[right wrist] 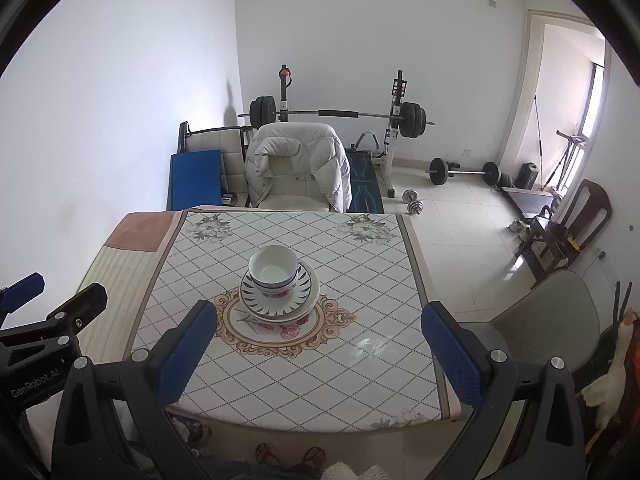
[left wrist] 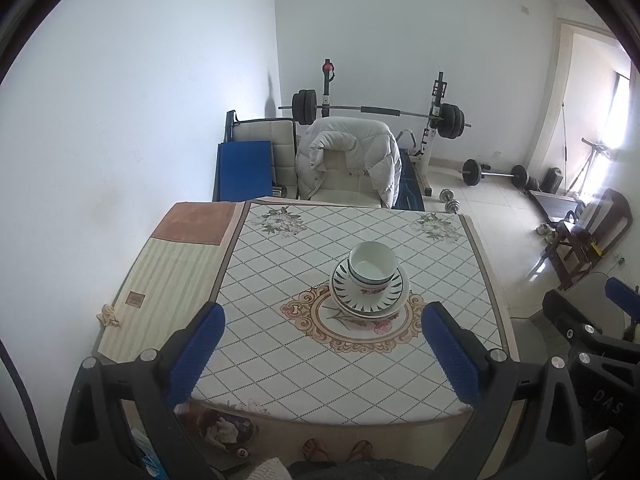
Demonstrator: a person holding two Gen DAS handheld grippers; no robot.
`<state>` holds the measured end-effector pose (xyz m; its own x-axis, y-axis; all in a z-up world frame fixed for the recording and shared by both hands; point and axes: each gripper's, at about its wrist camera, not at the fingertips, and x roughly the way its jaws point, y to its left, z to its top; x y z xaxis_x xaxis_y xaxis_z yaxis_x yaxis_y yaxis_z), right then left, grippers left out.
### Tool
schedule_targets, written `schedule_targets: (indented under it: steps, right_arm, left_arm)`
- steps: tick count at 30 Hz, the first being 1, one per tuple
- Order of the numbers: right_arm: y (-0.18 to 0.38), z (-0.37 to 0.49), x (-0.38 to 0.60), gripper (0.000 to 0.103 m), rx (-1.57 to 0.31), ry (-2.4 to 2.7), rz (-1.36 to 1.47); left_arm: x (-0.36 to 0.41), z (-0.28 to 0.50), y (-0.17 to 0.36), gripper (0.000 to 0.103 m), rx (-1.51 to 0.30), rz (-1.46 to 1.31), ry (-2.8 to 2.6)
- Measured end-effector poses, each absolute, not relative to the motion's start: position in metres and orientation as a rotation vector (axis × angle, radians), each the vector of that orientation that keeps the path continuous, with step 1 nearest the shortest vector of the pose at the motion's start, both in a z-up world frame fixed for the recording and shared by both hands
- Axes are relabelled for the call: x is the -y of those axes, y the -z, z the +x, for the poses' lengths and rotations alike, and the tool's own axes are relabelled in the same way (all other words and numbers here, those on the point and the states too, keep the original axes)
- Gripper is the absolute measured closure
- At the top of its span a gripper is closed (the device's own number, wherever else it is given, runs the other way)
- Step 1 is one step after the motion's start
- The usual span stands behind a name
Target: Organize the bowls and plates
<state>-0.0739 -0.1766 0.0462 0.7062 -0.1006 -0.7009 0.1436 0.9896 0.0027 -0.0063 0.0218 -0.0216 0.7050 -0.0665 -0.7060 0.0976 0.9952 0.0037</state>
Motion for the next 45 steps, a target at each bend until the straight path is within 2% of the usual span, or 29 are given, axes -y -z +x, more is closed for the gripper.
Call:
schedule_targets:
  steps: [45]
  right_arm:
    - [-0.036, -0.074, 0.165, 0.000, -0.806, 0.202, 0.035]
  left_arm:
    - [-0.036, -0.018, 0.032, 0.002, -0.791, 0.074, 0.067]
